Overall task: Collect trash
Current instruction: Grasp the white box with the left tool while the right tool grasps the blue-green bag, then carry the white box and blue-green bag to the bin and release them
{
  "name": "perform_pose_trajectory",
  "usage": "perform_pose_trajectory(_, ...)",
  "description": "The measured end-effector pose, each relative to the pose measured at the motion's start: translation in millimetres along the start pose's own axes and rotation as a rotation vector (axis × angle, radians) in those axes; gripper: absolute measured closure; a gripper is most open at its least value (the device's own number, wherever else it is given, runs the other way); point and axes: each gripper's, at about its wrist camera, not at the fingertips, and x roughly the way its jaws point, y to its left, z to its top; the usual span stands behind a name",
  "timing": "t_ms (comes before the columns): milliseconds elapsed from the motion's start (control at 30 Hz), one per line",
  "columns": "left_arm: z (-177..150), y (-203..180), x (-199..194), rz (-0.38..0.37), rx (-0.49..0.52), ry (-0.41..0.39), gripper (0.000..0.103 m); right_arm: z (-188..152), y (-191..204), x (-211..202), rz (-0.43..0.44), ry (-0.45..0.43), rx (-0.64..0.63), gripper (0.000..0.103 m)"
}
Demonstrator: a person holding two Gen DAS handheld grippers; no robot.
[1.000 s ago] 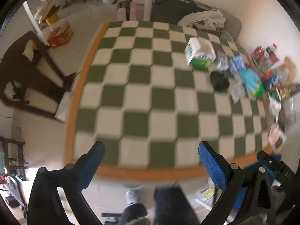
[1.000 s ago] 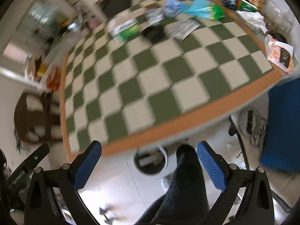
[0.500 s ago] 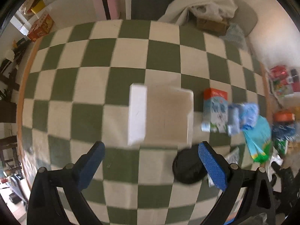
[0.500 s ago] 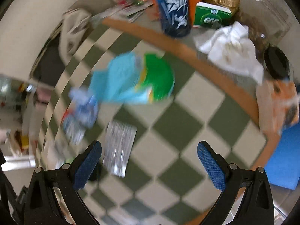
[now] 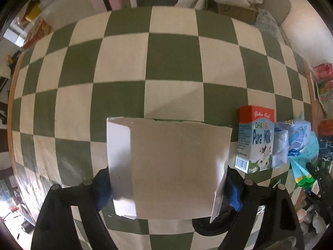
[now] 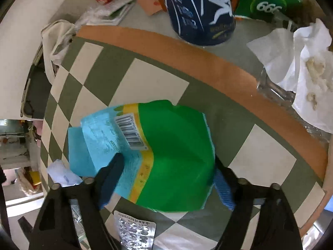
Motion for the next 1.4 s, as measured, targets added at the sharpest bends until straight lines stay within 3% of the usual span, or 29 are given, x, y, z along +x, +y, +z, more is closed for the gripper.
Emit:
perform_pose_trajectory(133,-9.7,2.1,-14.8,0.029,0.030,-0.040,0.019,-6.2,-0.3,-15.2,0.040,-0.054,0.011,0.053)
perform_pose_trajectory(233,-18.3,5.6,-27.6,0.021,0.032,-0.062,0.019,-11.7,0.5,-32.2,0.062,-0.105,-0.014,0.057)
perform_pose_trajectory(567,-60.4,17.2,-71.1,-0.003,0.044,-0.139,0.019,-38.3,-15.3,-98.8,0.142,-0.191,-0.031,0.058)
perform_pose_trajectory(767,-91.4,21.9,-98.6,-0.026,0.049,-0.200,0.019,-76.7,-26.2,-139.7,0.208,-0.204,-0.074,0.058)
perform_pose_trajectory(967,-155.7,59.4,-127.4,-0.042,0.062,-0.254,0.019,-157.5,-33.2,-169.5,0.272,-0.183,-0.142,0.058)
perform_pose_trajectory(1233,-268.9,150.0,-135.9,-0.045,0.044,-0.274,0.019,-286.1,-73.7,-194.6,0.289,-0.195,-0.174,0.058)
perform_pose_trajectory(1333,-312.4,182.5,-122.9,-0.042,0.044,-0.243,0.019,-338.5,-92.3,-197.9,0.229,-0.206,-0.205,0.058)
perform_pose_trajectory(1400,-331.7,195.4,-110.7,-0.032,0.049,-0.211,0.018,-368.8,-103.3,-186.5,0.133,-0.207,-0.228,0.058)
